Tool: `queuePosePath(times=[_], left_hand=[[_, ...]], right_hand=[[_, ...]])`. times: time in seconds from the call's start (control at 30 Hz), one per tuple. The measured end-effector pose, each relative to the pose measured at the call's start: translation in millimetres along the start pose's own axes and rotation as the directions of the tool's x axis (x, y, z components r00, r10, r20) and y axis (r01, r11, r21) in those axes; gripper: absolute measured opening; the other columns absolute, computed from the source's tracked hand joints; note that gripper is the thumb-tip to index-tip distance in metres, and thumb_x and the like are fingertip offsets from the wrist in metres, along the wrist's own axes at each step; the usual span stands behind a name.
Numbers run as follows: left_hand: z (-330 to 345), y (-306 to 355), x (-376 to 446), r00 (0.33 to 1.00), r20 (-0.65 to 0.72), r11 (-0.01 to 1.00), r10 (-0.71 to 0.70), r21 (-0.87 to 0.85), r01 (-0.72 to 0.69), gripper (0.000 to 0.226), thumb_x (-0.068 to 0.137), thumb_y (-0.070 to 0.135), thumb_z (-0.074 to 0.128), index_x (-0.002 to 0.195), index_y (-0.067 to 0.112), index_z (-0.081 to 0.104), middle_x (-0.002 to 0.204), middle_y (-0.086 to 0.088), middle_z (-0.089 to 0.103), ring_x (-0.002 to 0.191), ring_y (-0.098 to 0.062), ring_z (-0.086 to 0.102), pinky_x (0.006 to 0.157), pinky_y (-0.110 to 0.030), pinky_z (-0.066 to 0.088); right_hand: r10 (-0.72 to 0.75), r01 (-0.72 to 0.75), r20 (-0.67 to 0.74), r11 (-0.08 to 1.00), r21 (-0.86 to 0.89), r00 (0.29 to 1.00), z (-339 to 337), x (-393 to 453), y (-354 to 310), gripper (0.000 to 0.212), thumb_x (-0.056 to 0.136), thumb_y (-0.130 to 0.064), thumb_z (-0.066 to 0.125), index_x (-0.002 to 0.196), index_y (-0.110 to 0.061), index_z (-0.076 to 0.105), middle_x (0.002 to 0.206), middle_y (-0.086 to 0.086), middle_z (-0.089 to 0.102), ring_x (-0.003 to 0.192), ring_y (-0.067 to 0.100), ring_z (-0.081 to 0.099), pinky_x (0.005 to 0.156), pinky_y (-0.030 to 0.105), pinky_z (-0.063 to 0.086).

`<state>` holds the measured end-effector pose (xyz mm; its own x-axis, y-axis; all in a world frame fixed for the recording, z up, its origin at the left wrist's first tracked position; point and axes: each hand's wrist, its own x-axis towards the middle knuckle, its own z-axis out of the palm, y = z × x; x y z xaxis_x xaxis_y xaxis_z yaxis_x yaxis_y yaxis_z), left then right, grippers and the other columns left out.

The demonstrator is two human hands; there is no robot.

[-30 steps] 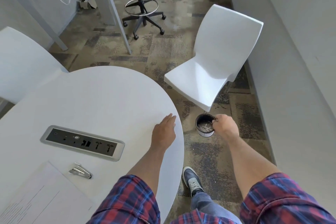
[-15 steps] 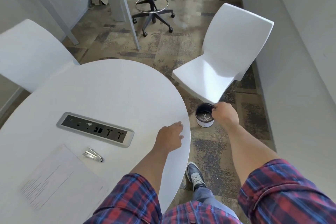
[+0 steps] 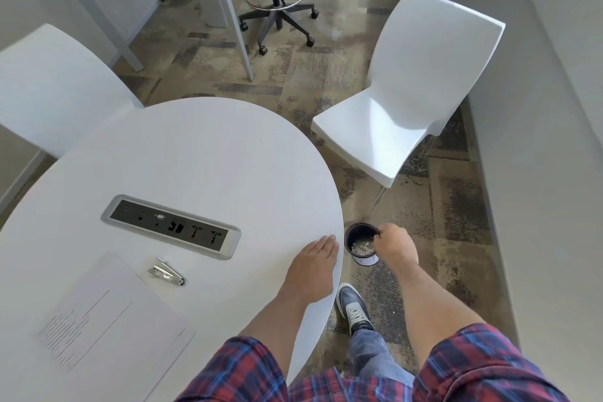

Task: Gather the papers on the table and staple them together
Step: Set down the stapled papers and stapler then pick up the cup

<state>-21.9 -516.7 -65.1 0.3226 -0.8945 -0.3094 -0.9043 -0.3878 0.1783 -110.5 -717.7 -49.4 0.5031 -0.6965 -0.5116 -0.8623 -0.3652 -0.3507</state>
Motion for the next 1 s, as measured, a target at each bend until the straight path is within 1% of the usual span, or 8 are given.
queuePosePath(times=[0.07,0.13,0.2,0.37,0.47,0.67,0.83,1.0], left_hand=[[-2,2,3,1.000,-0.003,1.000,-0.007,0.004,0.007,0.070,0.095,0.025,0.024,0.161,0.006,0.014,0.171,-0.010,0.010,0.159,-0.023,0.010,0.128,-0.036,0.007],[-3,6,8,0.999,-0.045,1.000,-0.018,-0.005,0.018,0.073,0.093,0.031,0.005,0.161,0.005,0.018,0.170,-0.011,0.014,0.158,-0.023,0.014,0.128,-0.038,0.009],[1,8,15,0.996,-0.082,1.000,-0.020,-0.001,0.020,0.077,0.092,0.034,0.001,0.160,0.005,0.023,0.169,-0.011,0.020,0.157,-0.024,0.019,0.128,-0.039,0.014],[-10,17,36,0.999,-0.011,0.998,0.051,-0.019,-0.052,0.062,0.102,0.026,0.029,0.162,0.014,0.019,0.170,0.000,0.019,0.158,-0.021,0.012,0.128,-0.040,0.012],[-29,23,48,0.996,-0.045,0.993,0.083,-0.086,-0.087,0.066,0.100,0.018,0.041,0.162,0.015,0.019,0.170,0.001,0.022,0.158,-0.020,0.014,0.128,-0.040,0.014],[-62,6,54,0.983,-0.173,0.976,-0.057,-0.219,0.018,0.072,0.085,0.003,0.051,0.155,0.013,0.037,0.162,-0.003,0.039,0.152,-0.019,0.032,0.115,-0.041,0.038],[-88,-15,58,0.962,-0.221,0.971,-0.162,-0.207,0.116,0.059,0.091,0.005,0.053,0.149,0.014,0.045,0.157,-0.001,0.047,0.146,-0.018,0.043,0.108,-0.038,0.042],[-118,-32,54,0.953,-0.233,0.973,-0.194,-0.171,0.156,0.067,0.100,0.016,0.051,0.160,0.020,0.023,0.148,-0.003,0.051,0.113,-0.033,0.066,0.092,-0.045,0.054]], right_hand=[[0.004,-0.004,0.005,1.000,0.011,1.000,3,1,-1,0.014,0.089,-0.007,0.053,0.084,-0.004,0.066,0.080,0.014,0.072,0.072,0.033,0.070,0.063,0.037,0.060],[0.000,0.000,0.007,1.000,0.010,1.000,6,1,-2,0.015,0.088,-0.006,0.053,0.083,-0.003,0.066,0.080,0.015,0.072,0.073,0.034,0.070,0.064,0.037,0.059],[-0.005,0.005,0.005,1.000,0.014,1.000,9,3,-4,0.016,0.088,-0.007,0.053,0.085,-0.003,0.068,0.081,0.015,0.073,0.073,0.034,0.070,0.065,0.036,0.059],[-0.036,0.036,0.024,0.999,0.004,0.999,13,4,-8,0.020,0.092,-0.012,0.053,0.088,-0.007,0.072,0.080,0.014,0.075,0.071,0.033,0.070,0.062,0.035,0.057],[-0.046,0.047,0.025,0.999,-0.014,0.999,9,2,-7,0.019,0.091,-0.010,0.053,0.081,-0.009,0.068,0.077,0.012,0.073,0.069,0.032,0.069,0.062,0.036,0.059],[0.035,-0.037,-0.035,0.996,-0.077,0.999,-21,11,-5,0.017,0.092,-0.010,0.052,0.093,-0.006,0.069,0.078,0.009,0.071,0.071,0.029,0.072,0.068,0.040,0.065],[-0.010,-0.004,-0.150,0.995,-0.095,0.989,-70,18,-32,0.019,0.093,-0.012,0.050,0.092,-0.012,0.069,0.075,0.004,0.070,0.065,0.023,0.069,0.060,0.033,0.060],[-0.102,0.082,-0.212,0.992,-0.100,0.972,-107,13,-76,0.019,0.092,-0.015,0.052,0.090,-0.014,0.071,0.075,0.005,0.070,0.066,0.024,0.068,0.060,0.033,0.059]])
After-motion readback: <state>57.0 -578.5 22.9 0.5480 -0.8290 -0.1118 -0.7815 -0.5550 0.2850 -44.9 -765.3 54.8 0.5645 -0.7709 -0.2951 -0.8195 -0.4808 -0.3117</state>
